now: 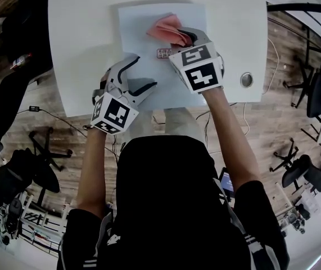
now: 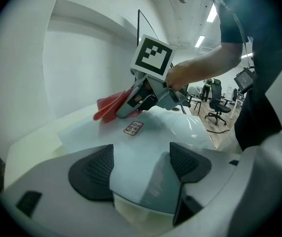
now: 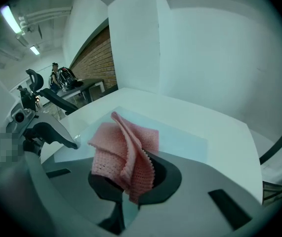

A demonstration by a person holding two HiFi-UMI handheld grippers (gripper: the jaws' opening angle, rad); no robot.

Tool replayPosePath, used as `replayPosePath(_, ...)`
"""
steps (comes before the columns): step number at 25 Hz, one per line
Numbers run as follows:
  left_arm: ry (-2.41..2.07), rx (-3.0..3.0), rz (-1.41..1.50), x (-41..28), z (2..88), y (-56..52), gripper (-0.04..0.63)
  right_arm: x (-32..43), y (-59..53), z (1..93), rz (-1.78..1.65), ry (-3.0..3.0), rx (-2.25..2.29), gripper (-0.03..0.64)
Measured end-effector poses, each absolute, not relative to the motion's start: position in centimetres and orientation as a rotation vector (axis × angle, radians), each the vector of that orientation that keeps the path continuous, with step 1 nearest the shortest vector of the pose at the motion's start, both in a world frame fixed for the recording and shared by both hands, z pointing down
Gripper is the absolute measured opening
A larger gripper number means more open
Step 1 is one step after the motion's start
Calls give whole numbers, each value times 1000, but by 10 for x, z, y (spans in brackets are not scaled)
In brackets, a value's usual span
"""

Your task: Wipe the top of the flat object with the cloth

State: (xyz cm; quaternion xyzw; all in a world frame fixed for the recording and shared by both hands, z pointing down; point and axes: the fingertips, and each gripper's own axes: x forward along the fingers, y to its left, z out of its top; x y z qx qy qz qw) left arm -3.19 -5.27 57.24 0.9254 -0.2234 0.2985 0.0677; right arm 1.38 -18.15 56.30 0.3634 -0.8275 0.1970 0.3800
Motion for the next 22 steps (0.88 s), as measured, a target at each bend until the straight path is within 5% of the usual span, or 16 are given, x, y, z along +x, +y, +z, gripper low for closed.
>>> replayPosePath(9,-674,2794,898,-32,572,-54,348,-53,-163,561,423,-2178,750,48)
replayPosePath(22,-668,2796,886,-34,572,-53,348,-25,-188,563,481,-2141,864,48)
